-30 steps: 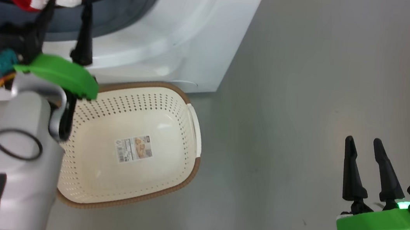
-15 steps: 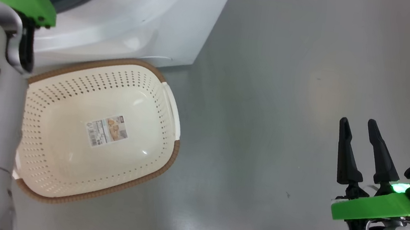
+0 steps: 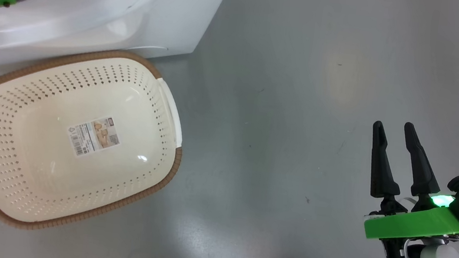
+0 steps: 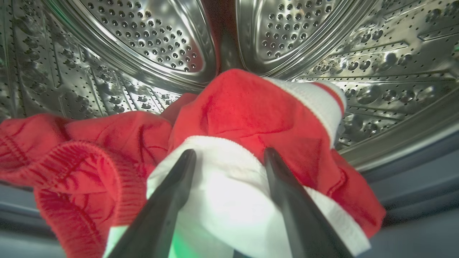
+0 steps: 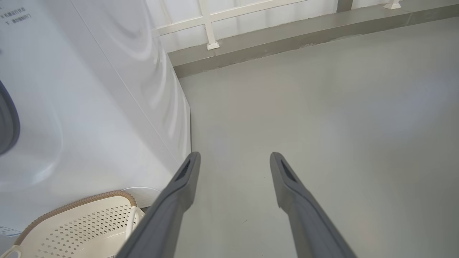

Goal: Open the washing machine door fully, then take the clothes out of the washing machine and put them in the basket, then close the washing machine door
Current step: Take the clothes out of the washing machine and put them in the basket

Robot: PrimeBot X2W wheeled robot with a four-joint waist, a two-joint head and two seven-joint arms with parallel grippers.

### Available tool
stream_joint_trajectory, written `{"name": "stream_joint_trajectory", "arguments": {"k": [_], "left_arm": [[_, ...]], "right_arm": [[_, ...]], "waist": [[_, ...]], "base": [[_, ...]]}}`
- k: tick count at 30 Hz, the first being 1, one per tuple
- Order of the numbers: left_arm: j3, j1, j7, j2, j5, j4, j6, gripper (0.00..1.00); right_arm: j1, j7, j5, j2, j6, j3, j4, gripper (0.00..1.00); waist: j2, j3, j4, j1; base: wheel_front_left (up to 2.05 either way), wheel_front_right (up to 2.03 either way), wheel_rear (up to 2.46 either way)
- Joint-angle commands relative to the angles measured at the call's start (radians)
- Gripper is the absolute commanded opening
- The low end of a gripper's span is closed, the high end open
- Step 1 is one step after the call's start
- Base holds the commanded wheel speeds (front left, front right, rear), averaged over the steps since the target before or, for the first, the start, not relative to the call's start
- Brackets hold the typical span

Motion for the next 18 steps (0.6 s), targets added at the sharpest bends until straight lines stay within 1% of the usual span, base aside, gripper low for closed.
{"name": "stream_joint_trajectory", "arguments": {"k": [1,11,12,13,14,15,17,18], "left_arm": [[0.002,-0.009,0.006,0.043,0.008,-0.011,0.01,1.0],[-0.042,-0.018,0.065,0.058,0.03,0.015,0.028,1.0],[-0.047,-0.019,0.071,0.06,0.033,0.016,0.029,0.81],[-0.051,-0.019,0.073,0.062,0.035,0.016,0.031,0.7],[-0.054,-0.019,0.074,0.063,0.035,0.017,0.033,0.5],[-0.057,-0.019,0.077,0.065,0.036,0.018,0.034,0.4],[-0.06,-0.018,0.083,0.067,0.035,0.019,0.034,0.3],[-0.063,-0.017,0.085,0.068,0.034,0.019,0.033,0.22]], "right_arm": [[0.003,-0.006,0.005,-0.009,0.008,0.024,-0.022,1.0],[-0.008,-0.006,0.006,-0.009,0.008,0.037,-0.026,1.0],[-0.009,-0.006,0.007,-0.009,0.008,0.038,-0.027,1.0],[-0.009,-0.006,0.008,-0.009,0.008,0.039,-0.028,1.0],[-0.009,-0.006,0.009,-0.009,0.008,0.04,-0.028,1.0],[-0.009,-0.006,0.01,-0.009,0.008,0.04,-0.029,1.0],[-0.009,-0.006,0.011,-0.009,0.008,0.04,-0.029,1.0],[-0.008,-0.006,0.011,-0.009,0.008,0.04,-0.029,1.0]], "waist": [[-0.0001,0.001,-0.002,0.0],[-0.0001,0.005,-0.01,0.0],[-0.0001,0.005,-0.011,0.0],[-0.0001,0.005,-0.012,0.0],[-0.0001,0.006,-0.013,0.0],[-0.0001,0.006,-0.014,0.0],[-0.0001,0.005,-0.015,0.0],[-0.0001,0.006,-0.015,0.0]], "base": [[0.0,0.0,0.0],[0.0,0.0,0.0],[0.0,0.0,0.0],[0.0,0.0,0.0],[0.0,0.0,0.0],[0.0,0.0,0.0],[0.0,0.0,0.0],[0.0,0.0,0.0]]}}
